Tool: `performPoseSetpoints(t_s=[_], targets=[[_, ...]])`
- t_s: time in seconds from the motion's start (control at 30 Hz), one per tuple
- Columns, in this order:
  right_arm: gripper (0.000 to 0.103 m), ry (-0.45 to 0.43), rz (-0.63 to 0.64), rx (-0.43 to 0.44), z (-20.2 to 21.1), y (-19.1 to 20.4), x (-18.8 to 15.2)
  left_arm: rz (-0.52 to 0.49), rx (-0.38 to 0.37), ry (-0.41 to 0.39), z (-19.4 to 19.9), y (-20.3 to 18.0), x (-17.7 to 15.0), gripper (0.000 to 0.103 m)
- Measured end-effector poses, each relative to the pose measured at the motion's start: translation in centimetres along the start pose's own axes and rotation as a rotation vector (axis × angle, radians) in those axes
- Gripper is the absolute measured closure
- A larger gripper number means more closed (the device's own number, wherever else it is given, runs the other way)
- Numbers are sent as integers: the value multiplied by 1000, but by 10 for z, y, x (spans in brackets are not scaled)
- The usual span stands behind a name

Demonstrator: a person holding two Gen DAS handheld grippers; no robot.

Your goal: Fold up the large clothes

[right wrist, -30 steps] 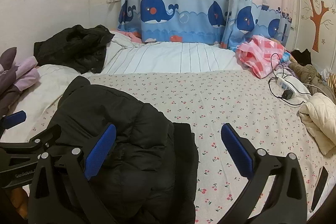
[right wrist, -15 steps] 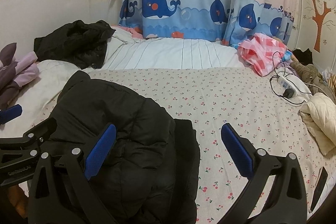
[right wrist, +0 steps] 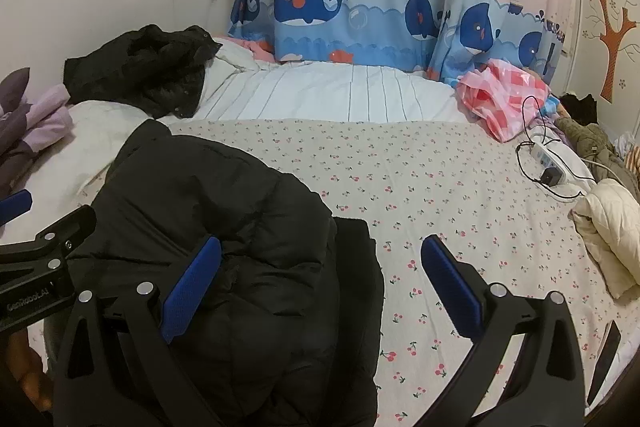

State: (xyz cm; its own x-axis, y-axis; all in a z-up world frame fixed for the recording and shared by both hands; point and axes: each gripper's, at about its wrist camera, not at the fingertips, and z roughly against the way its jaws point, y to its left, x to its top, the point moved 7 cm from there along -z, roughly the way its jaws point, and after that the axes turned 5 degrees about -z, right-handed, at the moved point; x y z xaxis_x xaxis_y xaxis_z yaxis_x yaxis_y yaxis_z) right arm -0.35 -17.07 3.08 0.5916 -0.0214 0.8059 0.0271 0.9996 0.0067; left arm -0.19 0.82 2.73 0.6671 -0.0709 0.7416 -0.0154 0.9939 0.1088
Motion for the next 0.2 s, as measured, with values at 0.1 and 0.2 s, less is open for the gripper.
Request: performPoseSetpoints(t_s=[0.1,0.2], targets=[[6,9,5,-2,-2,0,-3,27,-39,58,-9,0,-6,7],[6,15,10,-1,-4,1,-4,22,-6,60,-12,2,-8,7]])
